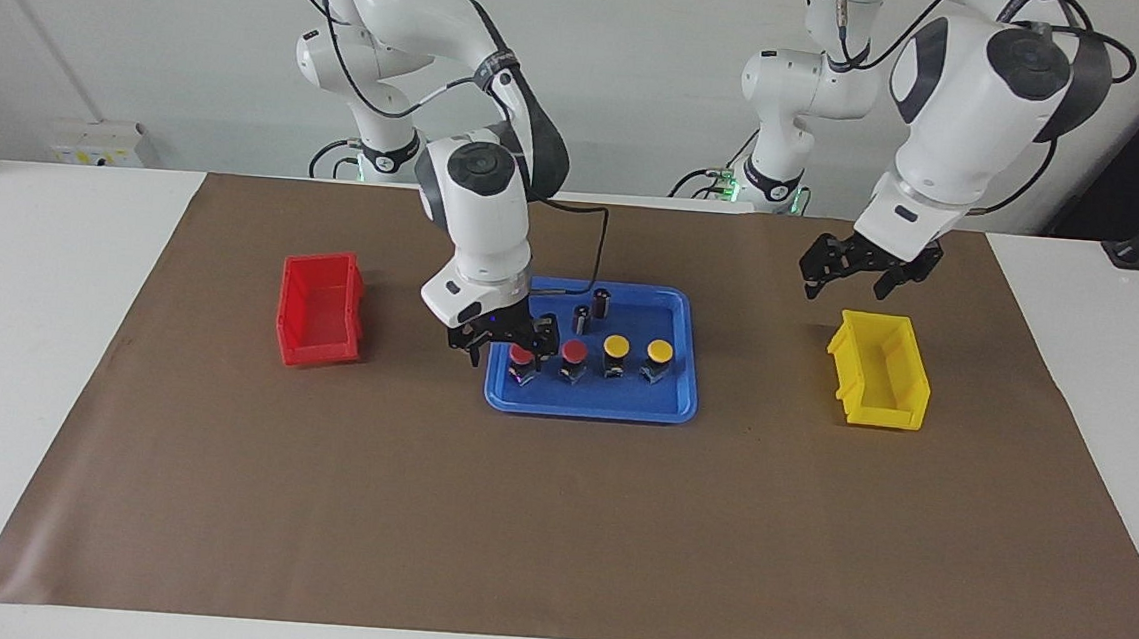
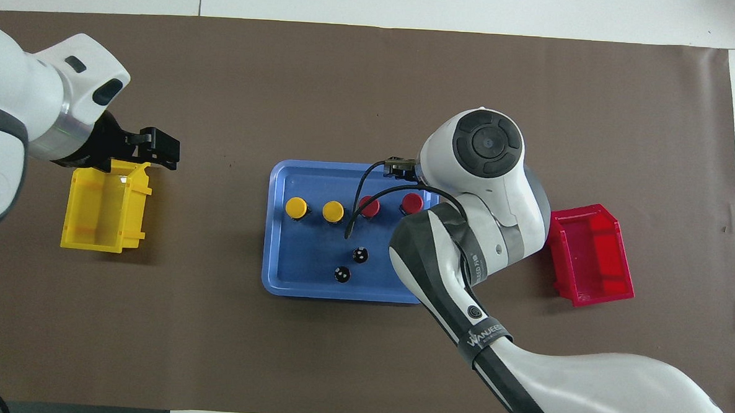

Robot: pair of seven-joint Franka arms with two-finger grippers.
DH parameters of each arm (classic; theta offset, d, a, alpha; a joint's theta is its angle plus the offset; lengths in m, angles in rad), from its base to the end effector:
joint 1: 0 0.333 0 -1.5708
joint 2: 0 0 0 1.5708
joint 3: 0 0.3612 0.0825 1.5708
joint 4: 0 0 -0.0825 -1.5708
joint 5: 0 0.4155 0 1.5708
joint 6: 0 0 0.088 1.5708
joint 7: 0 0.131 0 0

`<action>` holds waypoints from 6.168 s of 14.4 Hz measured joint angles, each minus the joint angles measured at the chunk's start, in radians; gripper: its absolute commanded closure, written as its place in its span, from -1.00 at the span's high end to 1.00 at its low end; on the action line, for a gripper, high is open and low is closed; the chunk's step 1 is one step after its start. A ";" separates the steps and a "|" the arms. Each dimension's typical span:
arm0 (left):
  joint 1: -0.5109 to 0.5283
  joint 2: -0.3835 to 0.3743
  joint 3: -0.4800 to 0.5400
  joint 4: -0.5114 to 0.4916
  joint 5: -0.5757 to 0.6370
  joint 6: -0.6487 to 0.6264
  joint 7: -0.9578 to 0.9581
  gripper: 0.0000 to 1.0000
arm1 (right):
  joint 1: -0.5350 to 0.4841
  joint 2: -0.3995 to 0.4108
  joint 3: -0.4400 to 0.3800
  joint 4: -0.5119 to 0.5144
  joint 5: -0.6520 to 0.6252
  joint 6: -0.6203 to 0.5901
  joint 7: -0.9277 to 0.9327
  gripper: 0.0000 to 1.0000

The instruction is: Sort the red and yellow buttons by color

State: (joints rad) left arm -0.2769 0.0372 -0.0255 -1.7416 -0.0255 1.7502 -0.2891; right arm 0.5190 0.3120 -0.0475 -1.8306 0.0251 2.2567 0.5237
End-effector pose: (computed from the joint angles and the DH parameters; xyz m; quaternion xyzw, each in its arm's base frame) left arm 0.5755 -0.1823 0.5524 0.9998 -0.0042 -0.0175 0.0083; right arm 0.6094 0.3145 0.3761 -0.9978 0.0319 -0.0489 0.0299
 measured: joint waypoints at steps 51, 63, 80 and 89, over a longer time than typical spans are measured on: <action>-0.298 0.173 0.001 -0.252 0.000 0.462 -0.391 0.34 | -0.524 -0.457 -0.011 -0.619 0.002 -0.006 -0.716 -0.61; -0.297 0.173 0.001 -0.245 0.000 0.468 -0.410 -0.89 | -0.510 -0.474 -0.004 -0.612 0.002 -0.018 -0.716 -0.02; 0.143 0.032 0.036 -0.089 -0.015 0.022 0.093 -0.97 | 0.087 0.124 0.008 0.336 0.009 -0.193 0.111 0.43; 0.300 0.022 0.036 -0.153 0.011 0.026 0.578 -0.97 | 0.120 0.186 0.005 0.274 -0.010 -0.146 0.141 0.50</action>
State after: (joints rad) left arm 0.0233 0.0593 0.0105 -1.8948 -0.0145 1.7765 0.2892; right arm 0.6393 0.4976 -0.0429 -1.5562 0.0147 2.1107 0.6650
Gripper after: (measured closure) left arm 0.581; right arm 0.242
